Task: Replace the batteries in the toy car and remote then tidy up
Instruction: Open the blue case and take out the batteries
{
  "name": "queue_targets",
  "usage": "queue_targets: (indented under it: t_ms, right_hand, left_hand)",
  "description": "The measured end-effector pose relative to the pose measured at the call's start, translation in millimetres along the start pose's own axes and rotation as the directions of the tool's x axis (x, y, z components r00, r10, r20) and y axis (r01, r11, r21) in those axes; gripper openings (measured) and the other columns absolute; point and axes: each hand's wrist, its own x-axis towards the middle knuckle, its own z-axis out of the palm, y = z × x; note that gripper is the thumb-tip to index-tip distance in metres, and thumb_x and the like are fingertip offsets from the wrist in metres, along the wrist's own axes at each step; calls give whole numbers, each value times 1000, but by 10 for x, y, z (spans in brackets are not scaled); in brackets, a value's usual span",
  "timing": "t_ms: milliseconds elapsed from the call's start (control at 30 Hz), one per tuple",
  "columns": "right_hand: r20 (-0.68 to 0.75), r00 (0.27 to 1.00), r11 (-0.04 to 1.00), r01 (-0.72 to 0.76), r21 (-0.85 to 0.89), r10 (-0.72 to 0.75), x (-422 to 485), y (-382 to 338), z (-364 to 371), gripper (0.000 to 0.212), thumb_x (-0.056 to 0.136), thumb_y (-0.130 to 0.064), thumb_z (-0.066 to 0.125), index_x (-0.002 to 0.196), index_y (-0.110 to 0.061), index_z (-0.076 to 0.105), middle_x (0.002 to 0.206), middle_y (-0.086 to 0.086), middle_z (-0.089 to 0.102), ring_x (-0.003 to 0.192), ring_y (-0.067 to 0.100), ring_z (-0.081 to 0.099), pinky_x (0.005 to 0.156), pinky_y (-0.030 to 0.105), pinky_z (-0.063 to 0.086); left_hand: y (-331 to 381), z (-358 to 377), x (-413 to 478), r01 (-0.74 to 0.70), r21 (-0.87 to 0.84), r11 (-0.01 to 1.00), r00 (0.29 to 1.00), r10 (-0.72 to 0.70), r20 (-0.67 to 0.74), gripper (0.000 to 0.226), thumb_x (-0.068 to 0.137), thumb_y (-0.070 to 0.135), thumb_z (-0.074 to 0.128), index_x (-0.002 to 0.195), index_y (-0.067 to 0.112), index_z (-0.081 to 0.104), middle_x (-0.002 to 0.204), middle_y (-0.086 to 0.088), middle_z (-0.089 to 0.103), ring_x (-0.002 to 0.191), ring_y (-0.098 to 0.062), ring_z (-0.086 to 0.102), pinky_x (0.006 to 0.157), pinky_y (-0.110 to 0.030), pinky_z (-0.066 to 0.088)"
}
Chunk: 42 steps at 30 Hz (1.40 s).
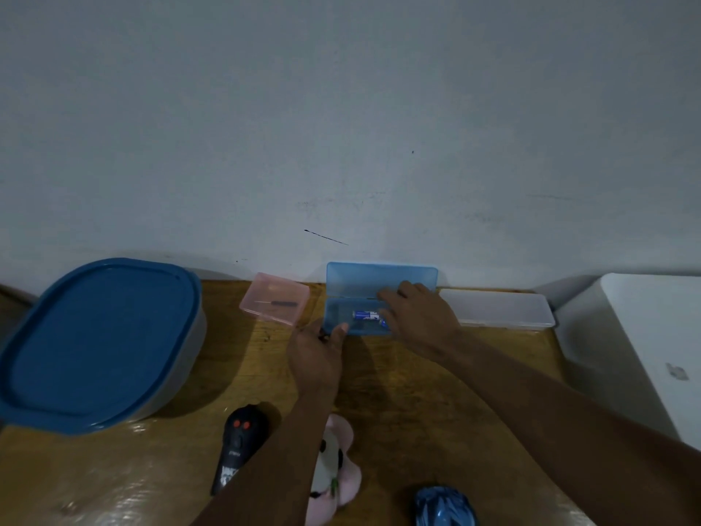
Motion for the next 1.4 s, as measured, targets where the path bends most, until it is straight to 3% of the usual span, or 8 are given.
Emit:
queue_targets:
  t_ms: [167, 300, 500, 600, 867, 1033, 1267, 1400]
  right_hand:
    - [207, 972, 994, -105, -38, 110, -15, -136, 121, 44, 100, -51, 27, 140, -34, 32, 140, 13, 32, 122, 35, 42, 97, 47, 44]
    - [208, 966, 987, -161, 14, 154, -21, -170, 190, 40, 100, -52, 21, 137, -39, 31, 145, 10, 25, 126, 35, 35, 99, 49, 43]
    - [154, 970, 982, -190, -1, 188, -112, -191, 324, 41, 98, -56, 14, 133, -43, 34, 148, 6, 25, 131, 35, 29, 105, 56, 34]
    - [103, 983, 988, -152, -15, 153, -126, -204, 349, 39, 99, -53, 14, 129, -41, 36, 139, 4, 36, 125, 33, 33, 98, 52, 35]
    - [67, 985, 986, -164, 39, 161, -34, -246, 383, 42, 96, -57, 23, 108, -25, 47, 114, -2, 52, 109, 26, 45, 86, 47, 37]
    - [119, 981, 979, -164, 123, 150, 5, -236, 357, 36, 98, -54, 24, 104, -30, 50, 110, -4, 54, 109, 25, 45, 90, 46, 38]
    - [5, 993, 962, -118, 245, 120, 100, -96, 378, 29, 98, -49, 37, 89, -24, 48, 80, 1, 63, 77, 26, 61, 61, 33, 42]
    - [-108, 988, 931, -63, 359, 109, 100, -34, 354, 26, 94, -43, 51, 78, -24, 41, 70, -6, 52, 68, 23, 58, 55, 30, 34]
  left_hand:
    - [14, -19, 6, -10, -13, 1000, 1000, 10, 9, 24, 88, 34, 67, 95, 12, 72, 73, 3, 66, 66, -10, 59, 52, -13, 36]
    - [-1, -56, -17, -15, -81, 997, 999, 18, 29, 17, 89, 33, 66, 86, 16, 70, 63, 9, 60, 56, 0, 54, 49, -9, 39]
    - [-63, -71, 16, 2, -145, 989, 999, 3, 35, 17, 89, 31, 67, 80, 17, 72, 59, 2, 64, 55, -12, 59, 47, -12, 39]
    - [-74, -71, 20, -12, -162, 987, 1000, 16, 26, 17, 88, 32, 67, 78, 18, 71, 60, -3, 66, 56, -17, 61, 51, -24, 44]
    - [-138, -43, 56, -18, -174, 985, 1000, 21, 15, 27, 87, 39, 68, 77, 14, 73, 60, -4, 66, 58, -19, 63, 54, -32, 47]
    - [-145, -40, 61, -15, -169, 986, 1000, 18, 19, 27, 87, 33, 69, 73, 10, 71, 60, -4, 66, 57, -17, 62, 54, -29, 46]
    - [-122, -47, 57, 8, -173, 985, 1000, -4, 25, 25, 87, 31, 69, 72, 11, 71, 59, -2, 65, 56, -14, 59, 50, -13, 38]
    - [-102, -66, 54, -12, -161, 987, 999, 18, 35, 21, 87, 31, 69, 75, 13, 72, 60, 3, 63, 57, -10, 57, 50, -9, 39]
